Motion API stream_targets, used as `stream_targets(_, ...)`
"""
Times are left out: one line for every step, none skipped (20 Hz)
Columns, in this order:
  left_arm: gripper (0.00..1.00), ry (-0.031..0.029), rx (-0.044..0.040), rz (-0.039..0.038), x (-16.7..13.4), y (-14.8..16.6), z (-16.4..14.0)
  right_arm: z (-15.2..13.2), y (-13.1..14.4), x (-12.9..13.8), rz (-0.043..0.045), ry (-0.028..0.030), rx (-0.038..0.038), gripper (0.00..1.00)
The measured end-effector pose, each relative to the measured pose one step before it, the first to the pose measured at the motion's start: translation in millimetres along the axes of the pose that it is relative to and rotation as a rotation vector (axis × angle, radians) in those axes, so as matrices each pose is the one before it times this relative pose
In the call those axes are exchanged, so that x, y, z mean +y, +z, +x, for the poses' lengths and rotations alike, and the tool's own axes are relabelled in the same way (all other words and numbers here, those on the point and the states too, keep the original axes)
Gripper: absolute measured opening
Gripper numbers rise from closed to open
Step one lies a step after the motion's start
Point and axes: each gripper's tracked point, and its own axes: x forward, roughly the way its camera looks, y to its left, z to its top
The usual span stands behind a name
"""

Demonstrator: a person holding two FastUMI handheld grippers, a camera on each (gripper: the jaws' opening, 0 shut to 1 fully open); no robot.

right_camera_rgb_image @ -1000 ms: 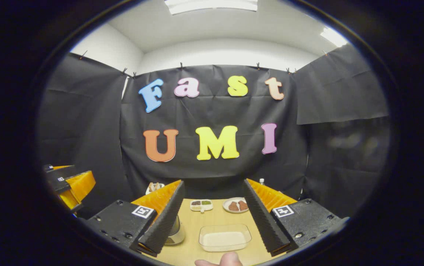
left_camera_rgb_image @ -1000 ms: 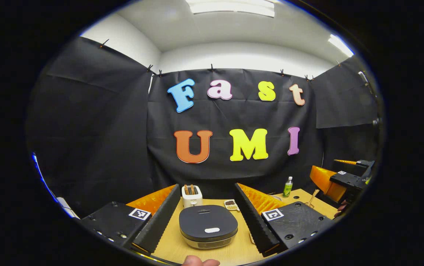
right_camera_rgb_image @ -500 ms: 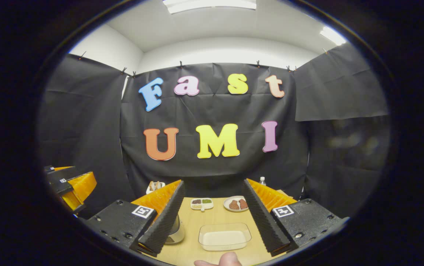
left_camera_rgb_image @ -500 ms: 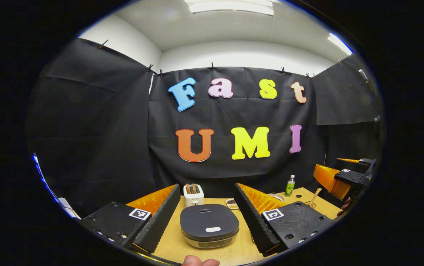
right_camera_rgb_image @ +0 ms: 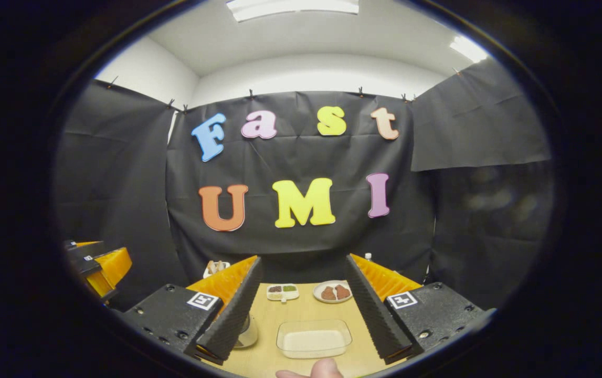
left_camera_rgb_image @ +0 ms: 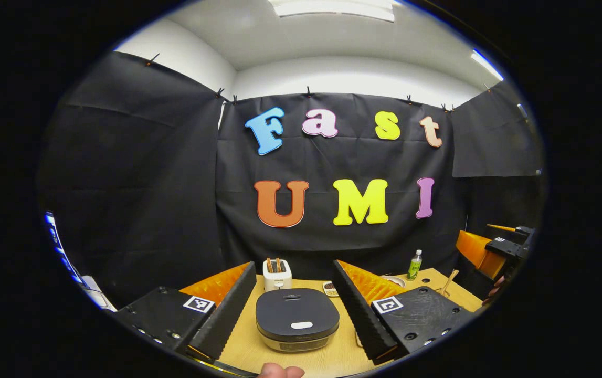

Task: Close the left gripper, press the button to open the rice cooker; take a wooden spoon from the chopstick holder with the right hand, scoop a spoonful of rice and pour it into the rice cooker, then put the wooden spoon back into the chopstick holder.

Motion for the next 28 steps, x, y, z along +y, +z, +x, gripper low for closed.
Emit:
stream_targets(0.94,0.00113,0.00456,-0.00032,-0.57,-2.11,1.06,-0.35,-0.80,-1.90,0.00021,-0.00204,0.00089,1.00)
stream_targets(0.94,0.00211,0.00901,-0.00121,-0.63,-2.31,1.16,0.88,0.09,-0.95,0.00021,-0.00019,0.00042,0.99)
stream_targets(0.94,0.00686,0.00541,-0.00287,0.88,-0.82,0.92,0.91,-2.07,-1.15,-0.00102,-0.00100,0.00297,0.99)
stream_targets(0.94,0.00187,0.00402,-0.00302,-0.74,-0.43,1.88,0.76,-0.42,-1.62,0.00054,-0.00040,0.00111,0.99)
stream_targets(0.94,0.00218,0.00489,-0.00327,-1.09,-0.77,0.59,1.91,-1.71,-2.10,0.00214,-0.00073,0.00410,0.99)
stream_targets(0.94,0.00390,0.00454,-0.00216,-0.75,-1.05,1.99,1.91,-0.56,-2.00,0.00392,-0.00075,0.00244,1.00)
stream_targets(0.94,0.00052,0.00519,-0.00073,-2.47,-1.61,1.09,1.68,-1.14,-2.06,0.00398,-0.00196,0.00322,0.99)
stream_targets(0.94,0.00140,0.00854,0.00168,-2.27,-1.72,2.62,2.14,-0.47,-2.88,0.00196,-0.00235,0.00499,1.00)
stream_targets(0.94,0.00068,0.00953,0.00082,-1.40,-1.76,1.21,1.63,-1.01,-2.97,0.00113,-0.00119,0.00355,1.00)
stream_targets(0.94,-0.00078,0.01058,-0.00179,-2.81,-2.23,2.38,1.45,0.11,-2.93,-0.00006,-0.00146,0.00079,1.00)
stream_targets(0.94,-0.00188,0.00650,-0.00181,-2.06,-0.73,2.27,4.11,1.32,-3.16,-0.00023,-0.00103,-0.00197,1.00)
stream_targets(0.94,0.00107,0.00466,-0.00012,-2.01,-1.49,1.39,1.93,0.54,-3.12,-0.00094,-0.00213,-0.00057,1.00)
stream_targets(0.94,0.00060,0.00636,-0.00007,-1.55,-1.56,1.96,3.06,0.25,-3.15,0.00279,0.00016,-0.00265,0.99)
stream_targets(0.94,-0.00472,0.00860,-0.00284,-2.77,-1.82,1.19,2.08,-0.90,-2.41,0.00142,0.00021,0.00374,0.99)
stream_targets(0.84,-0.00370,0.01023,-0.00370,-3.60,-1.45,2.65,3.18,-1.98,-3.09,0.00202,0.00052,0.00373,1.00)
stream_targets(0.94,0.00163,0.01457,-0.00232,-2.37,-3.47,2.08,3.50,-0.86,-2.87,0.00254,0.00164,0.00741,0.99)
stream_targets(0.94,0.00065,0.01658,0.00007,-1.65,-3.52,2.76,2.52,-1.80,-3.18,0.00270,0.00174,0.00588,0.99)
stream_targets(0.94,0.00110,0.01601,0.00301,-2.60,-4.58,2.81,2.73,-0.44,-3.98,0.00066,0.00068,0.00246,1.00)
stream_targets(0.94,-0.00516,0.01873,0.00466,-2.59,-5.21,3.86,3.14,-0.82,-4.14,-0.00349,-0.00100,0.00123,1.00)
stream_targets(0.84,0.00140,0.03169,0.00143,-1.10,-7.95,3.88,3.20,-0.88,-4.53,-0.00739,-0.00328,0.00199,1.00)
stream_targets(0.94,0.00114,0.03912,-0.00520,-0.39,-10.30,3.05,3.29,-1.75,-4.33,-0.00556,-0.00181,0.00381,1.00)
stream_targets(0.95,0.00183,0.04279,-0.00986,-1.20,-9.33,4.10,3.58,-1.18,-4.12,-0.00009,-0.00003,0.00281,0.99)
stream_targets(0.94,-0.00147,0.03538,-0.00971,-2.35,-7.29,5.42,3.34,-2.39,-4.58,0.00550,-0.00029,0.00489,0.99)
stream_targets(0.95,-0.00055,0.03072,-0.00409,-0.38,-6.07,4.95,2.69,-2.78,-4.36,0.00774,0.00050,0.00747,0.99)
stream_targets(0.95,0.00056,0.03078,0.00115,-0.13,-5.92,6.19,4.10,-3.53,-4.25,0.00795,-0.00053,0.01116,1.00)
stream_targets(0.95,0.00257,0.03025,0.00050,1.78,-6.07,5.83,3.32,-3.62,-3.82,0.00698,0.00232,0.01309,1.00)
stream_targets(0.95,0.01019,0.03102,0.00011,2.80,-6.98,4.83,3.75,-3.63,-3.99,0.00664,-0.00031,0.01185,1.00)
stream_targets(0.95,-0.00066,0.03362,0.00474,1.26,-6.12,5.85,3.19,-1.81,-4.45,0.00611,-0.00162,0.00847,1.00)
